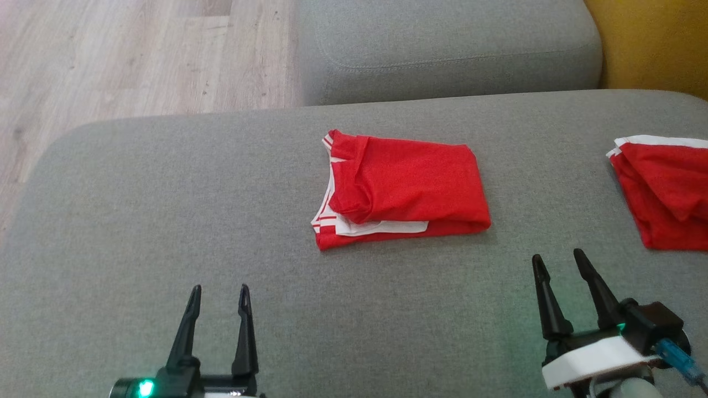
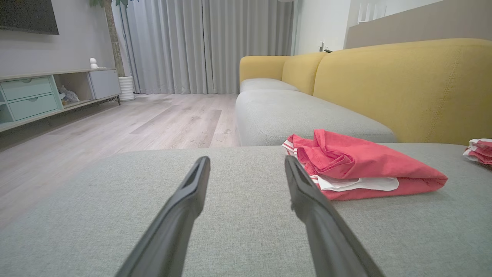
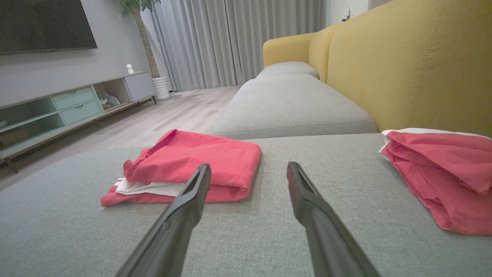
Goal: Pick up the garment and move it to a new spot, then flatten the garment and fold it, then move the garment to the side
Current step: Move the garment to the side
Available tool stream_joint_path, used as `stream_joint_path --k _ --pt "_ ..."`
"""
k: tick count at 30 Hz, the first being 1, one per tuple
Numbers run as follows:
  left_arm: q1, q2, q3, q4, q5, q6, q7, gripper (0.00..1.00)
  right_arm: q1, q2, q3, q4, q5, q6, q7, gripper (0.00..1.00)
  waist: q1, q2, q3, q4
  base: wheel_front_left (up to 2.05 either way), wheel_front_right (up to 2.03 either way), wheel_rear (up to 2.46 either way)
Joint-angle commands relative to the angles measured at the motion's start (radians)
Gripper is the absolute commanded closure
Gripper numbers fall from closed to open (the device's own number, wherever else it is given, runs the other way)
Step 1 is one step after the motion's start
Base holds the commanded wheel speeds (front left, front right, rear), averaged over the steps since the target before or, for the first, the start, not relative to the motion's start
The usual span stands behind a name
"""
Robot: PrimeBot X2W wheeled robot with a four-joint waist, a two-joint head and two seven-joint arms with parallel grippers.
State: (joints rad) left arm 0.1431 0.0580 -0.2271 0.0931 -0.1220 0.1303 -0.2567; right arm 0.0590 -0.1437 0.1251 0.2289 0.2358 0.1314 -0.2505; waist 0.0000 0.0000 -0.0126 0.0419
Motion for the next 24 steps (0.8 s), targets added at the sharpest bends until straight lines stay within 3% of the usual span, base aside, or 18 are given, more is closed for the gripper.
stream_joint_path --k 1,14,24 --pt "-0.026 -0.007 0.035 -0.029 0.009 -0.006 -0.005 0.0 -0.037 -0.009 0.016 -0.027 -0.011 -0.001 -0.011 0.0 0.0 0.0 0.0 -0.001 0.0 0.0 0.0" --pt "-0.033 -0.008 0.018 -0.046 0.022 0.0 -0.005 0.0 -0.054 0.009 -0.01 -0.022 -0.031 -0.001 -0.011 0.0 0.0 0.0 0.042 0.005 0.0 0.0 0.0" --pt "-0.118 -0.008 -0.044 -0.092 0.015 0.021 -0.005 0.0 -0.265 0.049 -0.09 0.089 -0.048 -0.001 -0.011 0.0 0.0 0.0 0.18 0.044 0.0 0.0 0.0"
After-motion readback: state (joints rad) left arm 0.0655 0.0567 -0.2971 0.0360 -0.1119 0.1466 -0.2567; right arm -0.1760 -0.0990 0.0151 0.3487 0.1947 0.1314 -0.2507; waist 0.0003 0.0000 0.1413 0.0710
